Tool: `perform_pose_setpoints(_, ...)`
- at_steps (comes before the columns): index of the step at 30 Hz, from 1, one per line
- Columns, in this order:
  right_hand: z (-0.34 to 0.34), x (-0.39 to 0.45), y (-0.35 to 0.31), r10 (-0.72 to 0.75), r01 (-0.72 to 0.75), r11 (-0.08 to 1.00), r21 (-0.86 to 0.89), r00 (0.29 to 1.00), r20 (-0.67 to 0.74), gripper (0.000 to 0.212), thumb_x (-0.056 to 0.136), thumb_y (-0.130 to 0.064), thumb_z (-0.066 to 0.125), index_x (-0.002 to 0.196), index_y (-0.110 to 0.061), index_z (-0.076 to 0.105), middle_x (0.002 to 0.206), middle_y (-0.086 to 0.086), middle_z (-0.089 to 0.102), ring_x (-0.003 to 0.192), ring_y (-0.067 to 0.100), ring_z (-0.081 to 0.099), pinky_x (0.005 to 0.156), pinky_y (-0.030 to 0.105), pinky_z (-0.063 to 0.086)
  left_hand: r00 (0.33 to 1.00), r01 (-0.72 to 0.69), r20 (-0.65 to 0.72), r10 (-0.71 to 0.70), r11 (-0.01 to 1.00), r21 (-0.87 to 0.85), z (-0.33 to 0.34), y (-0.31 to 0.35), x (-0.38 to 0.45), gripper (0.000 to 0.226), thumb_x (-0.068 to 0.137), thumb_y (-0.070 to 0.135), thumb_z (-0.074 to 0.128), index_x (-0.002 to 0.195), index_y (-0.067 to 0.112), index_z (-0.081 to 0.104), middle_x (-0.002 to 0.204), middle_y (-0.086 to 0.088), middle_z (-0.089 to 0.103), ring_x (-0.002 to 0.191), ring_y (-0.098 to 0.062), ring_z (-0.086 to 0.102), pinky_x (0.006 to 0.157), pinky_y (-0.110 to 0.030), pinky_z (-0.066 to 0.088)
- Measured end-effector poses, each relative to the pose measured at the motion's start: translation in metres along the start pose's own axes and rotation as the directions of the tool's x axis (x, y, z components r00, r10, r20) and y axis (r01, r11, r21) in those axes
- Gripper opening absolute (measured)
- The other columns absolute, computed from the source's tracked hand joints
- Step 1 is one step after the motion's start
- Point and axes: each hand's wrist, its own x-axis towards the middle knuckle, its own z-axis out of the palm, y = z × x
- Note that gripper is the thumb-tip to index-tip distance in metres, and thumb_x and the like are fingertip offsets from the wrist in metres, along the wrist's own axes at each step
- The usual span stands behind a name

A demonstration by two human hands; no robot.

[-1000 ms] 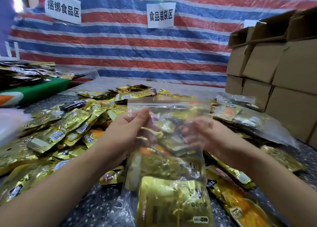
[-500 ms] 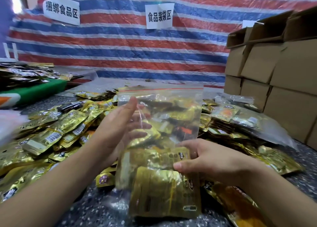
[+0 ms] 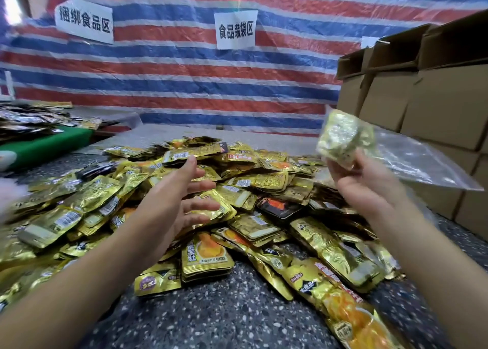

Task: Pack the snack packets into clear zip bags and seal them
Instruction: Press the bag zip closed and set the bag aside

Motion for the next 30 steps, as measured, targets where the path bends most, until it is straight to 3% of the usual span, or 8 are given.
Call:
perform_pose_setpoints(3, -0.006, 0.022, -0.007, 0.058, -0.085, 0.977, -0.196, 0.988, -0.14, 0.035, 0.108, -0.013, 0.034, 0.135, 0.004, 0.046, 0.133, 0.022, 0.059, 0.122, 0.031, 0.059, 0.099, 0.038, 0.051, 1.0, 0.021, 0.003, -0.021, 1.0, 0.014, 0.001, -0.001, -0.001, 0.067, 0.073, 0.064, 0.052, 0.118, 0.014, 0.058, 0.105, -0.01, 0.072, 0.066, -0.019, 0.068, 0.053, -0.028, 0.054)
perform_pose_setpoints(5, -0.015, 0.028, -0.008, 0.095, -0.136, 0.969, -0.208, 0.976, -0.195, 0.041, 0.109, -0.013, 0.026, 0.146, 0.004, 0.033, 0.135, 0.023, 0.057, 0.125, 0.033, 0.057, 0.108, 0.037, 0.043, 0.999, 0.032, 0.014, -0.033, 0.999, 0.02, 0.002, -0.002, 0.0, 0.065, 0.073, 0.063, 0.052, 0.116, 0.014, 0.058, 0.096, -0.008, 0.075, 0.061, -0.019, 0.065, 0.049, -0.027, 0.053)
perform_pose_setpoints(8, -0.02, 0.032, -0.011, 0.087, -0.124, 0.977, -0.172, 0.974, -0.211, 0.042, 0.109, -0.013, 0.024, 0.148, 0.001, 0.028, 0.108, 0.027, 0.065, 0.097, 0.035, 0.069, 0.091, 0.041, 0.055, 0.999, 0.04, 0.024, -0.04, 0.999, 0.026, 0.001, -0.003, 0.002, 0.064, 0.073, 0.062, 0.053, 0.115, 0.014, 0.059, 0.088, -0.004, 0.075, 0.058, -0.018, 0.064, 0.048, -0.026, 0.051)
perform_pose_setpoints(12, -0.022, 0.03, -0.011, 0.118, -0.165, 0.964, -0.209, 0.968, -0.219, 0.035, 0.109, -0.019, 0.028, 0.122, 0.004, 0.051, 0.079, 0.023, 0.072, 0.081, 0.027, 0.071, 0.059, 0.038, 0.06, 0.998, 0.05, 0.032, -0.051, 0.997, 0.056, -0.003, -0.005, 0.004, 0.062, 0.074, 0.063, 0.054, 0.112, 0.016, 0.062, 0.086, -0.002, 0.075, 0.057, -0.016, 0.064, 0.046, -0.025, 0.05)
perform_pose_setpoints(17, -0.013, 0.013, -0.005, 0.134, -0.174, 0.919, -0.354, 0.982, -0.133, 0.025, 0.106, -0.021, 0.04, 0.097, -0.005, 0.056, 0.066, 0.006, 0.066, 0.06, 0.013, 0.065, 0.054, 0.024, 0.056, 0.998, 0.068, 0.01, -0.069, 0.993, 0.094, -0.001, -0.007, 0.006, 0.044, 0.09, 0.052, 0.052, 0.104, 0.013, 0.066, 0.074, 0.0, 0.071, 0.053, -0.014, 0.061, 0.045, -0.023, 0.047)
perform_pose_setpoints(23, 0.001, -0.018, 0.025, 0.194, -0.16, 0.727, -0.667, 0.981, -0.023, 0.022, 0.1, -0.022, 0.051, 0.083, -0.01, 0.056, 0.062, 0.0, 0.06, 0.051, 0.01, 0.057, 0.047, 0.021, 0.05, 0.999, -0.023, -0.018, 0.027, 0.976, 0.214, -0.004, -0.013, 0.003, 0.015, 0.098, 0.019, 0.057, 0.103, 0.01, 0.067, 0.067, 0.002, 0.066, 0.045, -0.01, 0.051, 0.041, -0.017, 0.04)
perform_pose_setpoints(27, 0.009, -0.035, 0.047, 0.251, -0.156, 0.672, -0.724, 0.968, 0.024, 0.039, 0.101, -0.029, 0.049, 0.064, -0.017, 0.05, 0.05, -0.004, 0.045, 0.043, 0.01, 0.048, 0.043, 0.021, 0.045, 0.996, -0.073, -0.024, 0.084, 0.95, 0.303, -0.005, -0.014, 0.004, 0.03, 0.102, 0.031, 0.048, 0.093, 0.008, 0.066, 0.05, 0.001, 0.05, 0.036, -0.009, 0.037, 0.037, -0.017, 0.03)
perform_pose_setpoints(30, 0.004, -0.043, 0.063, 0.278, -0.155, 0.648, -0.746, 0.96, 0.043, 0.048, 0.103, -0.035, 0.045, 0.058, -0.019, 0.046, 0.048, -0.003, 0.039, 0.043, 0.012, 0.044, 0.043, 0.024, 0.043, 0.993, -0.107, -0.013, 0.119, 0.932, 0.346, -0.001, -0.014, 0.002, 0.047, 0.099, 0.046, 0.041, 0.074, 0.012, 0.062, 0.043, -0.001, 0.043, 0.033, -0.012, 0.033, 0.036, -0.019, 0.028)
